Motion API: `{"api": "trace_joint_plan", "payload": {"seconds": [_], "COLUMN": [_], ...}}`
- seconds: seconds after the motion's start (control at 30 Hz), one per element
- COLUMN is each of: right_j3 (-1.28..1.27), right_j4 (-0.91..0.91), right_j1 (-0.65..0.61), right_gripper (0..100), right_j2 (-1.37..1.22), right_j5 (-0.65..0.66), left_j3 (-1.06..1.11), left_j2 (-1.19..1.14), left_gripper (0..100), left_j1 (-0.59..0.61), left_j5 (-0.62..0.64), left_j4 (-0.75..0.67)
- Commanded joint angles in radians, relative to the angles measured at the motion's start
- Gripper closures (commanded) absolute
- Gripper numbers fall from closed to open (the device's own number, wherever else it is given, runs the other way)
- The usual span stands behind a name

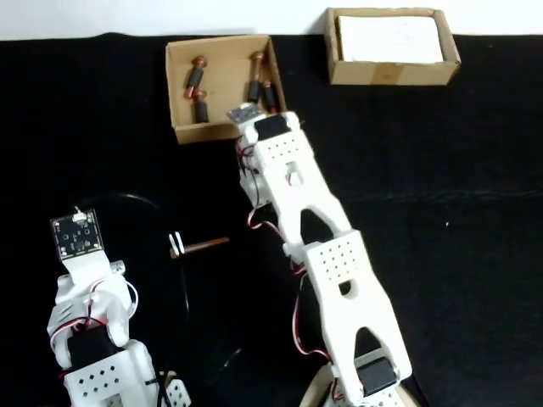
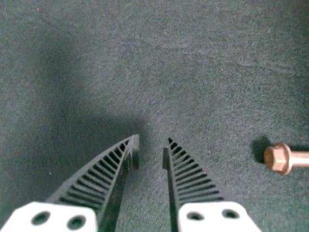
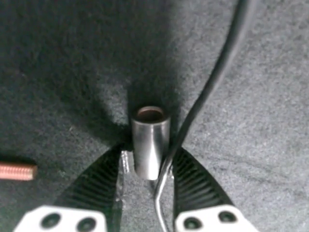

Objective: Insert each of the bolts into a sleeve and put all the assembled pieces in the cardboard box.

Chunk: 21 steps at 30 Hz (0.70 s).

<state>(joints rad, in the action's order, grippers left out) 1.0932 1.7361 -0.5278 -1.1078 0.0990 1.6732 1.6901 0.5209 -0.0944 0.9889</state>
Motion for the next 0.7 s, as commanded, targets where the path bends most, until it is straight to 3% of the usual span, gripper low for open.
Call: {"api": "trace_joint_plan", "payload": {"seconds": [0.0, 0.17, 0.27, 0.47, 0.57, 0.67], "right_j3": [0.015, -0.054, -0.216, -0.624, -0.769, -0.901], "right_j4": [0.025, 0.027, 0.027, 0.013, -0.061, -0.174], "right_j1": [0.039, 0.150, 0.209, 0.288, 0.326, 0.344], "right_gripper": [99.2, 99.2, 99.2, 99.2, 99.1, 99.1], "right_j2": [0.073, 0.228, 0.338, 0.530, 0.604, 0.653], "right_j5": [0.008, 0.012, 0.011, 0.006, -0.014, -0.060], "left_j3": [-0.051, -0.348, -0.466, -0.872, -1.190, -1.474], "left_j2": [0.004, -0.002, -0.099, -0.611, -0.909, -1.162], "left_gripper": [89, 89, 88, 87, 87, 87], "left_j1": [0.005, -0.071, -0.127, -0.214, -0.311, -0.433], "left_j5": [0.002, 0.000, -0.025, -0.032, -0.014, 0.118], "left_j4": [0.028, 0.265, 0.265, 0.318, 0.508, 0.701]}}
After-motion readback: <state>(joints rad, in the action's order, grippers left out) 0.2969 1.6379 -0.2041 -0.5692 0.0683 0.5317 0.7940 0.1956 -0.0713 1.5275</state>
